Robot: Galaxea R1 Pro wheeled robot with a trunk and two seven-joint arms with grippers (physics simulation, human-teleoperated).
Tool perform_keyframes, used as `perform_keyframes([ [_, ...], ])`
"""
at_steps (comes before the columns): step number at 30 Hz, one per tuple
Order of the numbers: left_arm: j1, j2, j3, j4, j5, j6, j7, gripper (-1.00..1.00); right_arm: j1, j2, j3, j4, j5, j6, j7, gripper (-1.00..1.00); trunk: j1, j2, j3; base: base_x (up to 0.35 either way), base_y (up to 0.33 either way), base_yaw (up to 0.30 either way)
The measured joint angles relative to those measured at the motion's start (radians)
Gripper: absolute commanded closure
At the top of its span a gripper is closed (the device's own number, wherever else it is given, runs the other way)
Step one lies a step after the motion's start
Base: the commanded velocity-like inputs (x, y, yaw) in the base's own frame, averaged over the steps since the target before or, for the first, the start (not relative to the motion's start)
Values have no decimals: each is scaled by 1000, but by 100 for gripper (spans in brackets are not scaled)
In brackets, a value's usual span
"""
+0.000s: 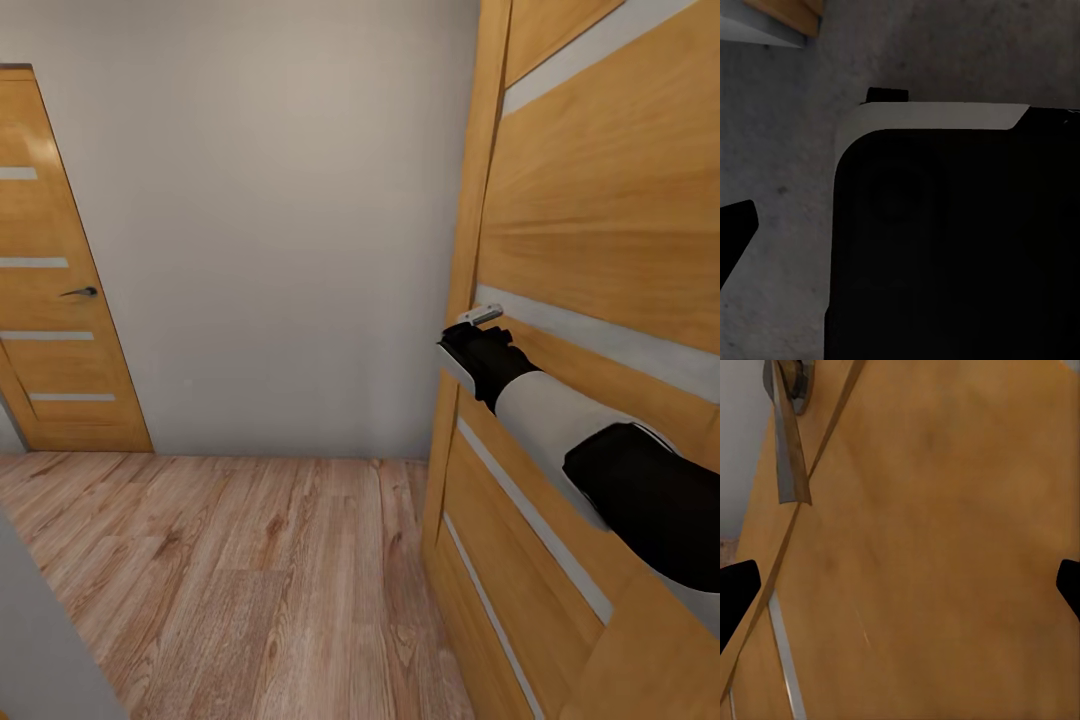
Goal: Move the two storage containers from the living room to the garage. In the garage, place one container on the floor and stack the other container on top of it (either order is fine).
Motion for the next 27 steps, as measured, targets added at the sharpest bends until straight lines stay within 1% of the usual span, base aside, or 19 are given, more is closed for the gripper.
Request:
perform_keyframes([
  [6,0,0,0,0,0,0,0,-100,0,-3,1,0,0,-1,0,-100,0,0,0,0,0,0],
  [12,0,0,0,0,0,0,0,-100,0,-22,1,-1,-1,-1,0,-100,0,0,0,0,0,0],
  [20,0,0,0,0,0,0,0,-100,-4,-31,-3,0,-9,-3,1,-100,0,0,0,0,0,0],
  [27,0,0,0,0,0,0,0,-100,-4,-40,-1,0,-8,-6,2,-100,0,0,0,0,0,0],
])
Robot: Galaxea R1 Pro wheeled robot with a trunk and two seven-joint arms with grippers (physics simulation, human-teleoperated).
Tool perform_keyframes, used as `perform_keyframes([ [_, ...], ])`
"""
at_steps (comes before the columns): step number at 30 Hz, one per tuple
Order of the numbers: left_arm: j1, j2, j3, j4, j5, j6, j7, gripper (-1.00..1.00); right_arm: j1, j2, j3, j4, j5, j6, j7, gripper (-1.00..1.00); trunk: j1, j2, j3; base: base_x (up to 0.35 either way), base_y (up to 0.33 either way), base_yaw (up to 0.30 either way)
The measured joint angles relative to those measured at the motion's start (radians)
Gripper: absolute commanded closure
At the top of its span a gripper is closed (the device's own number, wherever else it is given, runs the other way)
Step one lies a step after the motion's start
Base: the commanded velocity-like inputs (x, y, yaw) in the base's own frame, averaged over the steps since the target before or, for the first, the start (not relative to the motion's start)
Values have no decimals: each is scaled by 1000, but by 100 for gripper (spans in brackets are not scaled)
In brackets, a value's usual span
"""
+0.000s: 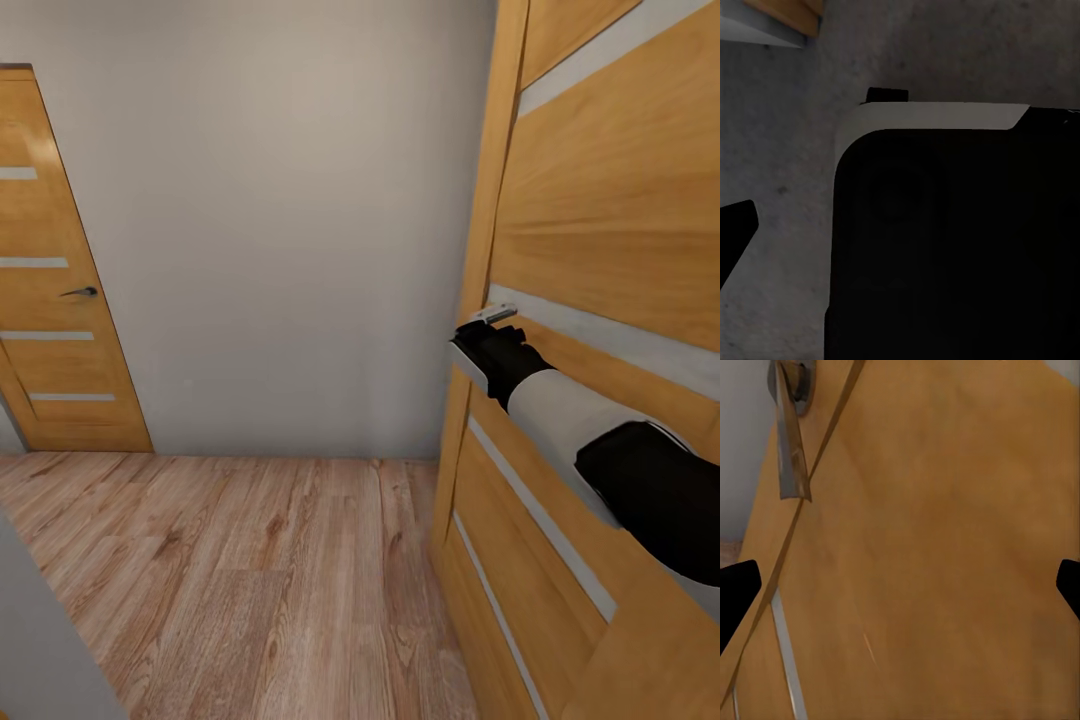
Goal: Move the two storage containers from the living room to the garage. In the garage, place one container on the floor and stack the other container on top of it (either order is fine).
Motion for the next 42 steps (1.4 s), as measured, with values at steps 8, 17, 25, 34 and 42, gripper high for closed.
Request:
perform_keyframes([
  [8,0,0,0,0,0,0,0,-100,0,-21,3,0,5,-1,0,-100,0,0,0,0,0,0],
  [17,0,0,0,0,0,0,0,-100,0,-32,4,0,8,-2,-1,-100,0,0,0,0,0,0],
  [25,0,0,0,0,0,0,0,-100,-1,-39,4,1,12,0,-1,-100,0,0,0,0,0,0],
  [34,0,0,0,0,0,0,0,-100,-1,-58,4,1,13,1,2,-100,0,0,0,0,0,0],
  [42,0,0,0,0,0,0,0,-100,-1,-69,3,2,18,-4,12,-100,0,0,0,0,0,0],
])
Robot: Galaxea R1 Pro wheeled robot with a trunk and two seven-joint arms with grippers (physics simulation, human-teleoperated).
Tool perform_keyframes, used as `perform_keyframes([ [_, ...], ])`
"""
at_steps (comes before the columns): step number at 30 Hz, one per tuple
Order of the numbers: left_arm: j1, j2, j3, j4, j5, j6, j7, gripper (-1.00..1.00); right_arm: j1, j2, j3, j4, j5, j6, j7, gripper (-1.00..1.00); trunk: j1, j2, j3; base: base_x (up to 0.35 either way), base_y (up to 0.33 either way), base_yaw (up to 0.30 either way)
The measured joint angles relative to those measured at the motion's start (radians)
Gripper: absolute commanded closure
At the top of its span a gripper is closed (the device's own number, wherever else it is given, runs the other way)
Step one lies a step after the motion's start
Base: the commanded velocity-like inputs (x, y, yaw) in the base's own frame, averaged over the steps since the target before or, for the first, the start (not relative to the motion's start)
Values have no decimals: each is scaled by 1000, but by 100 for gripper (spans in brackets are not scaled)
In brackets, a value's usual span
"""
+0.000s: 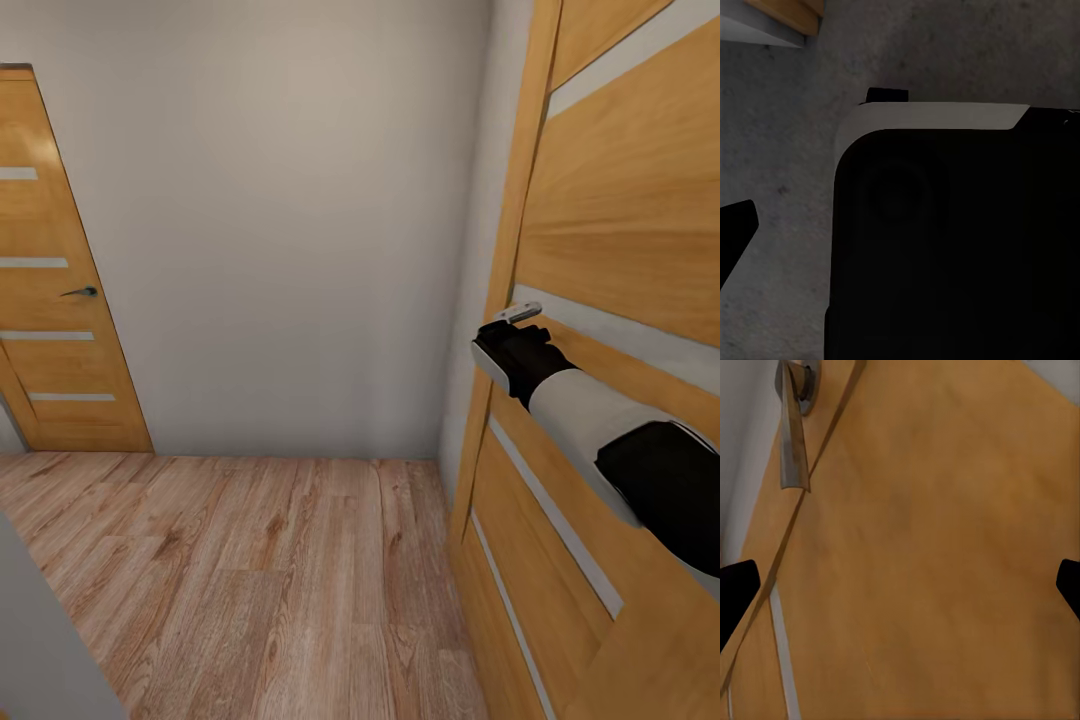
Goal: Move the two storage containers from the living room to the garage. In the garage, place one container on the floor and stack the other container on top of it (either order is fine).
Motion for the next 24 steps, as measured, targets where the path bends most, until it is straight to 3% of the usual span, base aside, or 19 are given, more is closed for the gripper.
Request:
perform_keyframes([
  [24,0,0,0,0,0,0,0,-100,0,-4,1,-1,0,-1,11,-100,0,0,0,0,0,0],
])
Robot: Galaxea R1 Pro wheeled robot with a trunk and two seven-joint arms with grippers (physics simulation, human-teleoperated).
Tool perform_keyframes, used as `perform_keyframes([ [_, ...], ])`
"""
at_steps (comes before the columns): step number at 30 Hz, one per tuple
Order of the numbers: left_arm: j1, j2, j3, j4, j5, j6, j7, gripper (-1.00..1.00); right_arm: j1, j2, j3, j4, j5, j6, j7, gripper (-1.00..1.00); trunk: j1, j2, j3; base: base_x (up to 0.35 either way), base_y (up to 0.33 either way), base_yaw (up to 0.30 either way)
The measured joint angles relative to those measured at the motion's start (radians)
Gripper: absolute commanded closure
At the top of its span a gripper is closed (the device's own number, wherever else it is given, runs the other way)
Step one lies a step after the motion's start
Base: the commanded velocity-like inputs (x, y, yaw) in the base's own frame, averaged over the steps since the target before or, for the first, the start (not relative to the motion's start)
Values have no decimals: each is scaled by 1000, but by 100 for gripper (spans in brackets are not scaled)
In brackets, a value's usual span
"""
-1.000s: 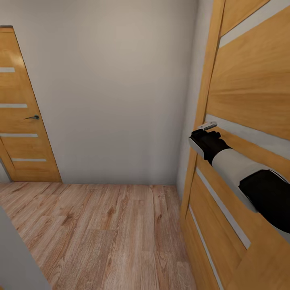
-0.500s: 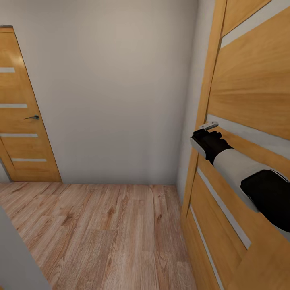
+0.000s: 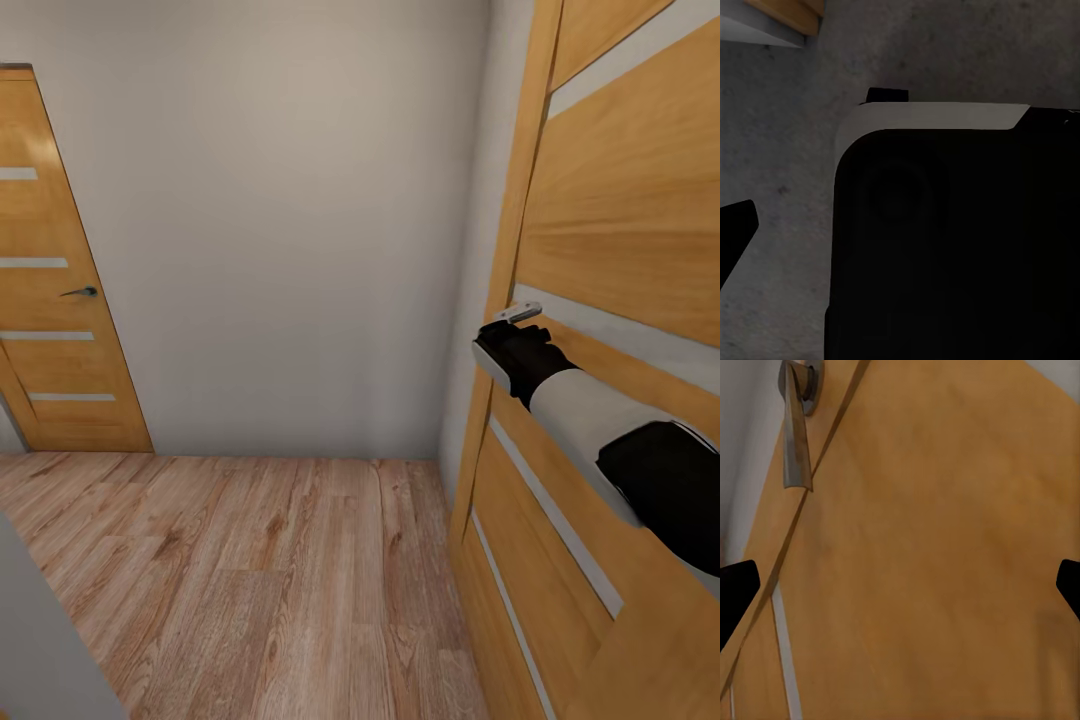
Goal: Move the two storage containers from the living room to the garage. In the garage, place one container on the floor and stack the other container on top of it (either order is fine).
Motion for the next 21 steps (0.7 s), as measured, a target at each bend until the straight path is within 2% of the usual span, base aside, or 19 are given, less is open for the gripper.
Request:
perform_keyframes([
  [1,0,0,0,0,0,0,0,-100,0,3,-2,1,7,5,-2,-100,0,0,0,0,0,0],
  [2,0,0,0,0,0,0,0,-100,1,24,-1,0,6,6,-3,-100,0,0,0,0,0,0],
  [4,0,0,1,0,0,0,1,-100,1,45,1,-1,6,9,-4,-100,0,0,0,0,0,0],
  [8,0,-1,1,0,0,1,1,-100,1,105,0,-1,8,17,-13,-100,0,0,0,0,0,0],
  [9,0,-1,1,0,0,2,1,-100,-1,130,0,-1,7,19,-16,-100,0,0,0,0,0,0],
  [10,0,-1,1,0,0,2,1,-100,-1,140,0,-1,9,21,-17,-100,0,0,0,0,0,0],
  [14,0,-3,1,0,0,5,1,-100,-2,204,0,-1,9,34,-30,-100,0,0,0,0,0,0],
  [16,0,-3,2,0,0,5,1,-100,-2,224,1,-2,9,36,-34,-100,0,0,0,0,0,0],
  [21,0,-3,2,1,1,5,1,-100,-2,224,1,-3,5,37,-37,-100,0,0,0,0,0,0],
])
